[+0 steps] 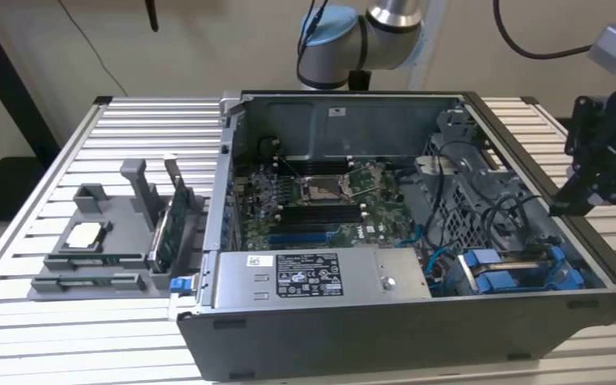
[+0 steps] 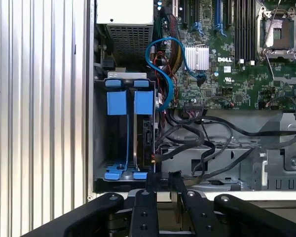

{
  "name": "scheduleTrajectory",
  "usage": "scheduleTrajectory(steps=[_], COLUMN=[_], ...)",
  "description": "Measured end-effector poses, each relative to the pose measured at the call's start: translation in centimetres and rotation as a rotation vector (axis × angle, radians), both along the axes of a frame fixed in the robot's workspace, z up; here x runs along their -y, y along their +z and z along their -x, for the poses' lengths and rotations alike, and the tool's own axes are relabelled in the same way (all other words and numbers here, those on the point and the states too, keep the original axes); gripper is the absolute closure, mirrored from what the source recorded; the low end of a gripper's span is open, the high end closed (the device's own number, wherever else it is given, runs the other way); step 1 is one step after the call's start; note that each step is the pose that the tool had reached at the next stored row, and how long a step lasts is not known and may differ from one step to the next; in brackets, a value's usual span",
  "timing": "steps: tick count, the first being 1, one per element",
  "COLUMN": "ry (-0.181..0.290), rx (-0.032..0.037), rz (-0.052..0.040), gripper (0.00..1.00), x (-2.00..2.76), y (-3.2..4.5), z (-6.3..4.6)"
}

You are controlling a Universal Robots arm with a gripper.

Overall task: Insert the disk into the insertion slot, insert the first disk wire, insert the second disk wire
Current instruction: 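Insert the second disk wire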

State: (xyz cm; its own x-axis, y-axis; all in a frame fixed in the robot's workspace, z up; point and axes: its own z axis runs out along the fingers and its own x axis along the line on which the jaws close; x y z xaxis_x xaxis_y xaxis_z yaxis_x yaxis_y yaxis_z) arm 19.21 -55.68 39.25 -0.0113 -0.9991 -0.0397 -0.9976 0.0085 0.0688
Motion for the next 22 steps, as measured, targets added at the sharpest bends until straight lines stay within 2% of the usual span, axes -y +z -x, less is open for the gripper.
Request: scheduleTrajectory(steps=[16,22], ry=[0.000,0.000], rx=[0.0000,0.0000], rz=[-0.0002,-0.0001], gripper=[0.73,0.73], x=[-0.24,-0.72], y=[-0.09,-0.55], z=[-0.18,-0.20])
